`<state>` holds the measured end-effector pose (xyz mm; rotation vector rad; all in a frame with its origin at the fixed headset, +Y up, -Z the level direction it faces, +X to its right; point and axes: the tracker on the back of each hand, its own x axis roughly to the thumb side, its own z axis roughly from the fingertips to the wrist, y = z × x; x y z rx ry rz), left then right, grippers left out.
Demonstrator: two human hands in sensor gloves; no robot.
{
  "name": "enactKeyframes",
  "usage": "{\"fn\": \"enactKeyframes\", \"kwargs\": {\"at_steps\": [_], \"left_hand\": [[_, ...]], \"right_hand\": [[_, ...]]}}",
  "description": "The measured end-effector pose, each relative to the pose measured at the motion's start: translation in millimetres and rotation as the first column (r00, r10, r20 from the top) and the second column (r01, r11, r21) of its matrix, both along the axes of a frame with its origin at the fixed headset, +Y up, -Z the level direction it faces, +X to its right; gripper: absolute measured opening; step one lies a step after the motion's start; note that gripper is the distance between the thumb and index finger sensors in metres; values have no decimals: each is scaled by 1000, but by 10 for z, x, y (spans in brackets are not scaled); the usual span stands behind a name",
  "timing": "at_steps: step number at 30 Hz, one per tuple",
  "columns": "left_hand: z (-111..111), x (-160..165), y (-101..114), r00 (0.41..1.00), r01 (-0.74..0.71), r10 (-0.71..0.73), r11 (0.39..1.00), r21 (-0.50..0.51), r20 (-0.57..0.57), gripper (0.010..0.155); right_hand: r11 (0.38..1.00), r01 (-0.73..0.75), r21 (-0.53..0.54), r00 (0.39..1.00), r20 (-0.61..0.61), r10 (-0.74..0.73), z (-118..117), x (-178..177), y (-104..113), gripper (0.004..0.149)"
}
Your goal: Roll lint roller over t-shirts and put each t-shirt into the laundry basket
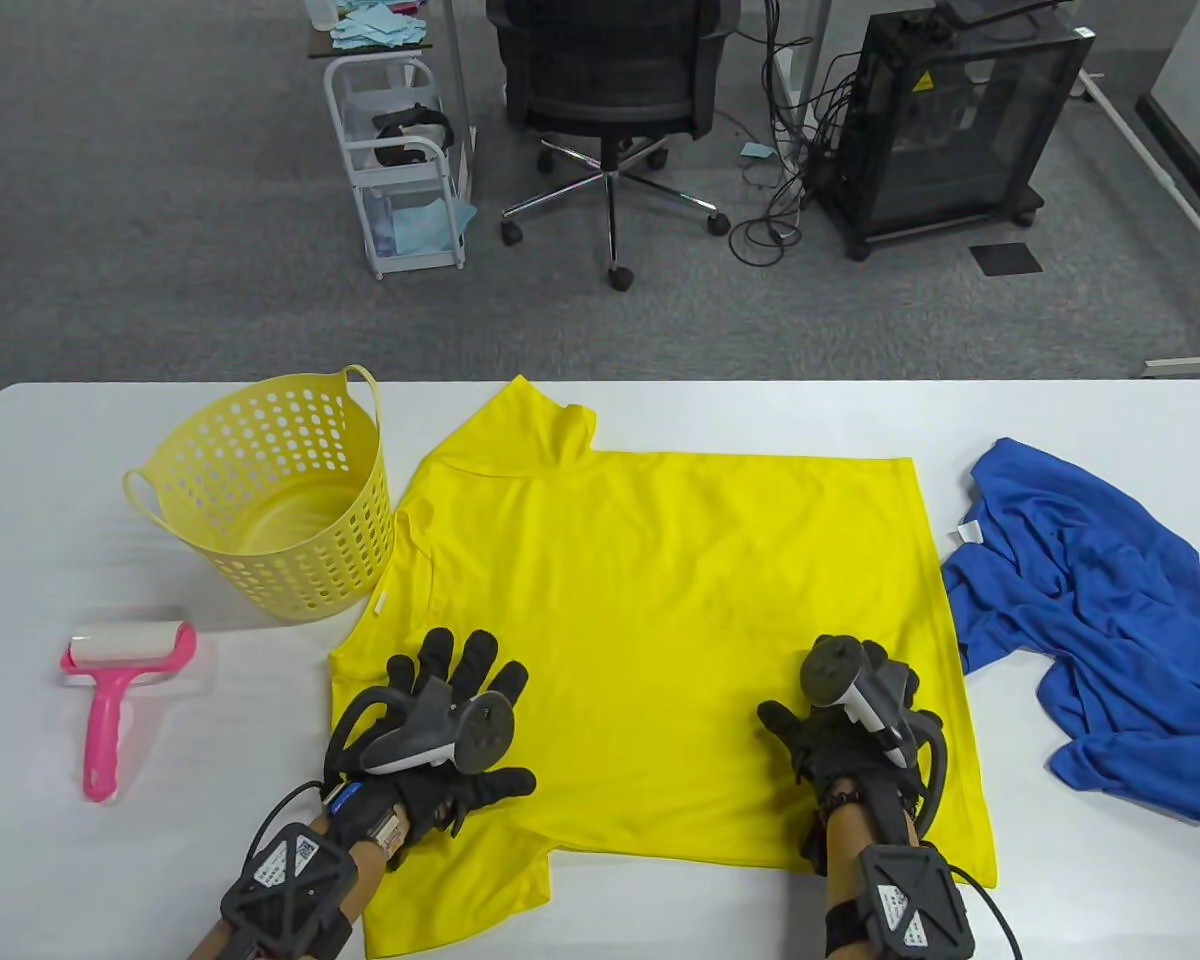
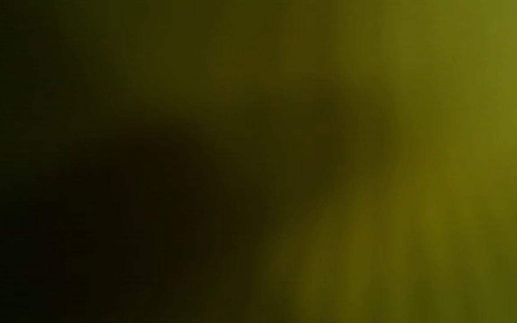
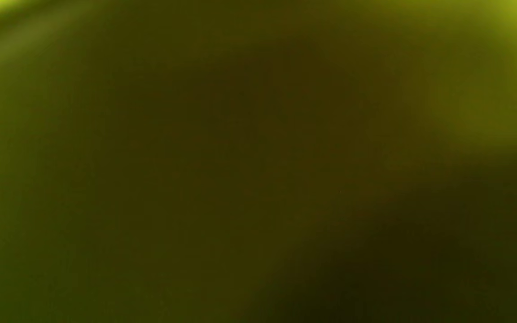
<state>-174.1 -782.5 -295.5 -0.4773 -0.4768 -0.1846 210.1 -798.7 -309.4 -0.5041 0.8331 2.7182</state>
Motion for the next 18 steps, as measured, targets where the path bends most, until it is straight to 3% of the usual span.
{"fn": "enactKeyframes", "kwargs": {"at_steps": [2, 4, 10, 12, 14, 18], "left_hand": [[3, -40, -152, 998, 53, -56, 991, -120, -20, 104], [9, -84, -199, 999, 20, -30, 978, -207, -45, 104], [75, -85, -167, 998, 11, -22, 984, -175, -60, 102], [64, -86, -89, 999, -3, -2, 996, -91, -51, 100], [23, -154, 59, 997, -5, 10, 998, 69, -79, 96], [-20, -537, 497, 970, 9, 92, 911, 413, -223, 80]], "right_hand": [[998, -7, 63, 999, -42, 10, 16, 11, 9, 89], [999, 11, 38, 999, -49, -9, 19, 42, -10, 89], [999, 24, 27, 999, -46, -22, 13, 33, -24, 89], [999, 21, 38, 998, -52, -19, 17, 27, -12, 89], [998, 7, 60, 998, -57, -3, 22, 17, 18, 89], [988, -11, 151, 996, -85, 24, 43, -36, 119, 86]]}}
